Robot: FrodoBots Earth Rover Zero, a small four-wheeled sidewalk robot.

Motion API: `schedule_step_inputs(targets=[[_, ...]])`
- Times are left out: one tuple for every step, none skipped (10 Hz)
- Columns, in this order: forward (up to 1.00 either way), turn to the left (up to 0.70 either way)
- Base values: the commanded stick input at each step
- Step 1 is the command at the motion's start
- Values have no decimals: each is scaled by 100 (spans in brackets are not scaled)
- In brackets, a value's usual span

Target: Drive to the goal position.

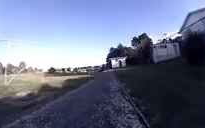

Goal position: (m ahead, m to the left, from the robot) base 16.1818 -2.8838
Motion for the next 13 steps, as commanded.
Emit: schedule_step_inputs(targets=[[50,0],[50,0],[50,0],[50,0],[50,0],[50,0],[50,0],[50,1],[50,3],[50,21],[50,27],[50,10],[50,2]])
